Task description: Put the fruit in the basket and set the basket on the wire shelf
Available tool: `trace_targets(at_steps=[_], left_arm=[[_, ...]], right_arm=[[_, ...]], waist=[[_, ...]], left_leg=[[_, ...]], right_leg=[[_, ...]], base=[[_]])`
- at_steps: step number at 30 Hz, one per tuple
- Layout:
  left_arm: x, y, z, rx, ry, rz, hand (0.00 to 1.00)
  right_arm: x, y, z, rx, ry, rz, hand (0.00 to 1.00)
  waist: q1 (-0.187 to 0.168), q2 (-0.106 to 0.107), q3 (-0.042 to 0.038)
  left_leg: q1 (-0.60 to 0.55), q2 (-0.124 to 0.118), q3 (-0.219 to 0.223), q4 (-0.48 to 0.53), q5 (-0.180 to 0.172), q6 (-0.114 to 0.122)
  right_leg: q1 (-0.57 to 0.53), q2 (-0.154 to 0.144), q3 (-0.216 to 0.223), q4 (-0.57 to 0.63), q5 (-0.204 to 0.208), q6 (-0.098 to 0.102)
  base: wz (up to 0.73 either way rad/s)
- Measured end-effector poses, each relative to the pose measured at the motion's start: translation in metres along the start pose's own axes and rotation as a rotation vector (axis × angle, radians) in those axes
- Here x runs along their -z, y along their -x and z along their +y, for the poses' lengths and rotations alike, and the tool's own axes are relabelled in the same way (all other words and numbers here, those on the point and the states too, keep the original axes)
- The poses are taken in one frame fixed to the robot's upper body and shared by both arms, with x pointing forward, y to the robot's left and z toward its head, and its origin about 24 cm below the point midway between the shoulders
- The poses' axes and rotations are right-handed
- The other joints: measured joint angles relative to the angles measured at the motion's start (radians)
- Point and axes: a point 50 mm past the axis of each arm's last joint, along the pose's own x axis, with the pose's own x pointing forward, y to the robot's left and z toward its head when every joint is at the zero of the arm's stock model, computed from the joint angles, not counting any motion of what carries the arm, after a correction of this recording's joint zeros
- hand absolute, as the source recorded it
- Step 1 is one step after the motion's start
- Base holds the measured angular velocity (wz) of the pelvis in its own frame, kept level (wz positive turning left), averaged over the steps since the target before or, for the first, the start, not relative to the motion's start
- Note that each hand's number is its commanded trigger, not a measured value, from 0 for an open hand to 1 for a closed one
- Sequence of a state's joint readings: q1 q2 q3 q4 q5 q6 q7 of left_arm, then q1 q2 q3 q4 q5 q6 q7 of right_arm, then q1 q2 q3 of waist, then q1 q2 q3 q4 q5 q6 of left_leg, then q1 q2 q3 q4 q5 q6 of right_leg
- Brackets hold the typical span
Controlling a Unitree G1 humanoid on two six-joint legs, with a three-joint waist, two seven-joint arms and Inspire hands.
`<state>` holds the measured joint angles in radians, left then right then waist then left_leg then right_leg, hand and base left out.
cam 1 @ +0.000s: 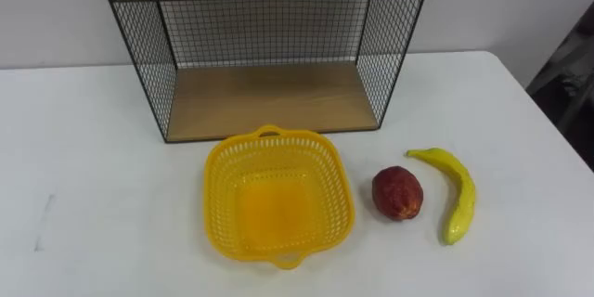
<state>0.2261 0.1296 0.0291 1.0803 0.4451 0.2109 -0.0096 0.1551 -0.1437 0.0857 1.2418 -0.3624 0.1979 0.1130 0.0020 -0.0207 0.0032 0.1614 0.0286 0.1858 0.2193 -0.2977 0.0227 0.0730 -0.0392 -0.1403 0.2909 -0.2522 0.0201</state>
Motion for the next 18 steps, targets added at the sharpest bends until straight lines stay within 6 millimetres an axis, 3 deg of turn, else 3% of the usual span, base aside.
trace_targets(at_steps=[10, 13, 16, 18], left_arm=[[0.001, 0.000, -0.004, 0.015, -0.010, 0.001, 0.00], [0.001, 0.000, -0.004, 0.009, -0.009, 0.001, 0.00], [0.001, 0.000, -0.003, -0.003, -0.008, -0.001, 0.00], [0.003, 0.000, -0.002, -0.027, 0.008, 0.001, 0.00]], right_arm=[[-0.005, 0.000, -0.001, -0.004, -0.046, -0.019, 0.00], [-0.006, 0.000, -0.001, 0.016, -0.136, -0.036, 0.00], [-0.004, 0.000, -0.005, 0.065, -0.323, -0.047, 0.00], [0.009, 0.000, -0.001, 0.086, -0.527, -0.006, 0.00]], waist=[[0.005, 0.001, 0.0005], [0.003, 0.003, 0.0003], [-0.001, 0.008, 0.0019], [-0.001, 0.010, 0.0031]], left_leg=[[0.009, -0.004, -0.007, -0.008, 0.000, 0.000], [0.008, -0.003, -0.007, -0.009, 0.000, 0.000], [0.010, -0.001, 0.000, -0.014, 0.000, 0.000], [0.008, -0.004, 0.000, -0.014, 0.001, 0.000]], right_leg=[[0.013, 0.001, 0.000, -0.003, 0.001, 0.000], [0.011, 0.004, 0.001, -0.018, 0.006, 0.001], [0.010, 0.005, 0.005, -0.019, 0.006, 0.002], [0.013, 0.006, 0.008, -0.021, 0.006, 0.002]], base=[[0.01], [0.00], [-0.05], [0.00]])
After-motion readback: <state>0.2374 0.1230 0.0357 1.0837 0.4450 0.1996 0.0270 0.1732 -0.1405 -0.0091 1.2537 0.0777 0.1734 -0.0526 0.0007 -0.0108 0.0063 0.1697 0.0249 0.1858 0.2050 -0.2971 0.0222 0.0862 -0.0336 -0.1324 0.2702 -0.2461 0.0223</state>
